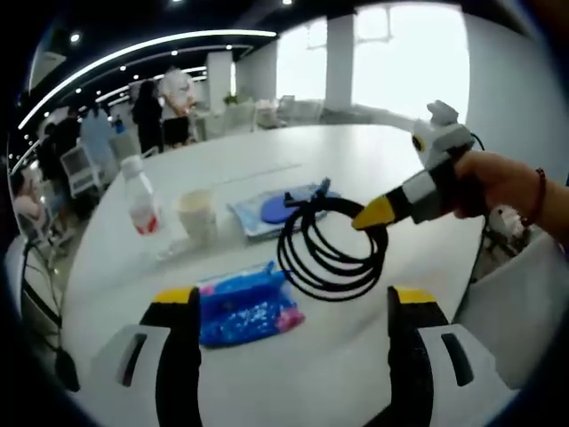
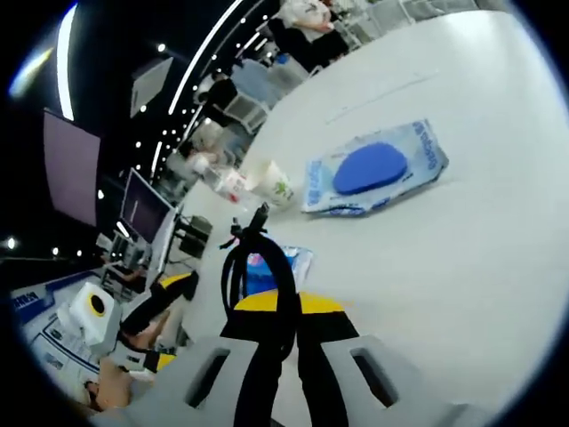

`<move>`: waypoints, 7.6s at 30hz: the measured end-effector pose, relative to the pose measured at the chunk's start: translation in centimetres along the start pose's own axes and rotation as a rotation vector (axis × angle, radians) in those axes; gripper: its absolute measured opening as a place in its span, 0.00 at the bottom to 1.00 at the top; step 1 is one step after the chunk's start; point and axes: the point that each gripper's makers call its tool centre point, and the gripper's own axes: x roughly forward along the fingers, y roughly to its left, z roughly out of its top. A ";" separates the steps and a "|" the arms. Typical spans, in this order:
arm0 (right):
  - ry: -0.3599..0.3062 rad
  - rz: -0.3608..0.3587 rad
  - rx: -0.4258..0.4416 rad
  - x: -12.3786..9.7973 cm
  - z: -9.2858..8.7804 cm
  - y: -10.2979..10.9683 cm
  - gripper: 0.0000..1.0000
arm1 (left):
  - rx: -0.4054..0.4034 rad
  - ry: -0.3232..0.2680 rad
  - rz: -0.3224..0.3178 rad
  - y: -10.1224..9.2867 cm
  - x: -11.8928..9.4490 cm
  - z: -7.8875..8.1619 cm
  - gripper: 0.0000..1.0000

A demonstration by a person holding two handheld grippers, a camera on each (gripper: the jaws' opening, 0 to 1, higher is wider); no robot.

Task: Arrange the tabletop items into an orderly group along one side of the table until the central work area is clear of visible clutter.

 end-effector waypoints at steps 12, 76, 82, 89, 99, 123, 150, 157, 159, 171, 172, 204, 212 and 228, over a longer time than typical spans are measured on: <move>-0.055 -0.050 0.004 -4.2 1.0 -2.4 0.04 | 0.012 0.007 -0.026 -0.7 0.2 0.0 0.84; 0.032 -0.369 0.036 -4.0 2.5 -16.7 0.05 | -0.047 0.051 0.041 1.5 0.1 -1.5 0.83; 0.029 -0.386 0.062 -3.7 2.5 -17.5 0.06 | -0.026 0.058 0.059 1.7 0.1 -1.7 0.82; 0.006 -0.439 0.006 -3.8 2.6 -18.4 0.10 | -0.028 0.061 0.065 2.0 0.1 -1.7 0.83; -0.104 -0.414 -0.043 -4.2 4.8 -16.6 0.48 | -0.043 0.042 0.073 2.1 -0.1 -1.4 0.86; -0.118 -0.327 -0.223 -2.5 4.6 -8.7 0.99 | -0.064 0.035 0.072 2.0 -0.3 -1.1 0.99; -0.097 -0.169 -0.217 3.4 2.3 0.8 0.98 | -0.074 0.010 0.140 4.0 -1.9 0.0 0.99; -0.091 -0.169 -0.227 5.0 1.1 2.0 0.93 | -0.062 0.006 0.161 4.0 -2.6 0.3 0.99; -0.082 -0.156 -0.227 5.6 0.5 2.5 0.92 | -0.059 0.003 0.167 3.9 -3.0 0.4 0.99; -0.121 -0.157 -0.183 8.1 -0.7 4.1 0.86 | -0.018 0.030 0.187 4.1 -4.2 -0.8 0.98; -0.124 -0.156 -0.176 8.2 -0.7 4.3 0.86 | -0.021 0.029 0.190 4.1 -4.2 -0.9 0.98; -0.196 -0.332 -0.196 10.9 -1.6 2.0 0.37 | -0.035 0.025 0.215 4.0 -4.6 -2.5 0.96; -0.184 -0.356 -0.182 11.6 -2.0 1.5 0.29 | -0.038 0.026 0.217 4.3 -4.6 -2.5 0.95; -0.125 -0.406 -0.204 12.0 -2.8 -0.6 0.15 | -0.040 0.053 0.209 4.3 -4.3 -3.0 0.93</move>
